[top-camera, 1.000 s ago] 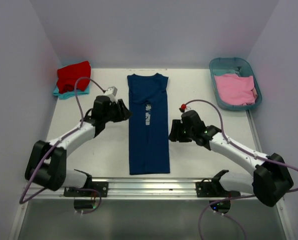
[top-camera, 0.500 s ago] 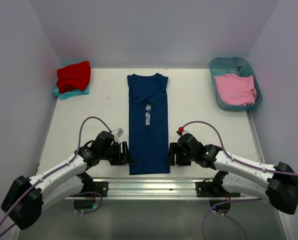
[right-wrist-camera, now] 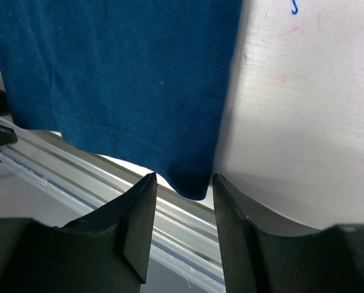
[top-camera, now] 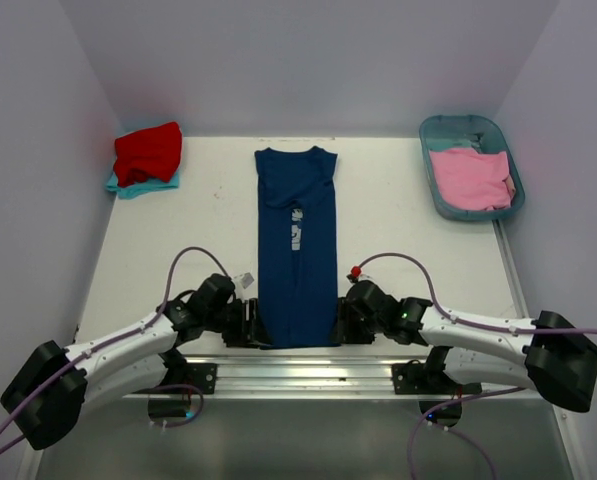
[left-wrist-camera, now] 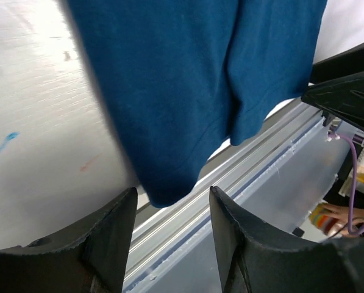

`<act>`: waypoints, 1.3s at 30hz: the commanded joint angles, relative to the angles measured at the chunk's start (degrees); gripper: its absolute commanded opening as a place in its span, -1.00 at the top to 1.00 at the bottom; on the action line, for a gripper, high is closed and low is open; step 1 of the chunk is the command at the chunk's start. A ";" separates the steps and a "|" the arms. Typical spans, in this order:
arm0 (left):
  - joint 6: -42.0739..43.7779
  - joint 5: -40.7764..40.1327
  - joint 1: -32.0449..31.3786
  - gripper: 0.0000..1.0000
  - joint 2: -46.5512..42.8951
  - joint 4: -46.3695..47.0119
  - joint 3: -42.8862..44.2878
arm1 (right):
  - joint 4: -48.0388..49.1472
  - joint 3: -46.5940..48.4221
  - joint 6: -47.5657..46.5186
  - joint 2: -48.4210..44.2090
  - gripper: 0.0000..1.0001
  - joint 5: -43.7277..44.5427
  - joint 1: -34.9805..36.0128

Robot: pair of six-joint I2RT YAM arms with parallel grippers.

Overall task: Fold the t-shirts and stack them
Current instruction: Grab the bottom of the folded rectangular tshirt with both arms, then fold the folded rectangular tshirt in 1/3 of the way

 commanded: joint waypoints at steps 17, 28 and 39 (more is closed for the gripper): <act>-0.22 -7.82 -1.46 1.00 7.77 6.91 -4.79 | 1.75 -1.80 3.04 -2.89 1.00 4.13 1.31; 1.10 -12.12 -2.16 1.00 -2.87 -2.93 2.32 | -2.46 3.29 -0.47 -4.65 1.00 7.73 1.31; 7.51 -20.56 -2.16 1.00 -0.86 -4.25 11.63 | -7.83 13.92 -7.32 -2.90 1.00 16.69 1.22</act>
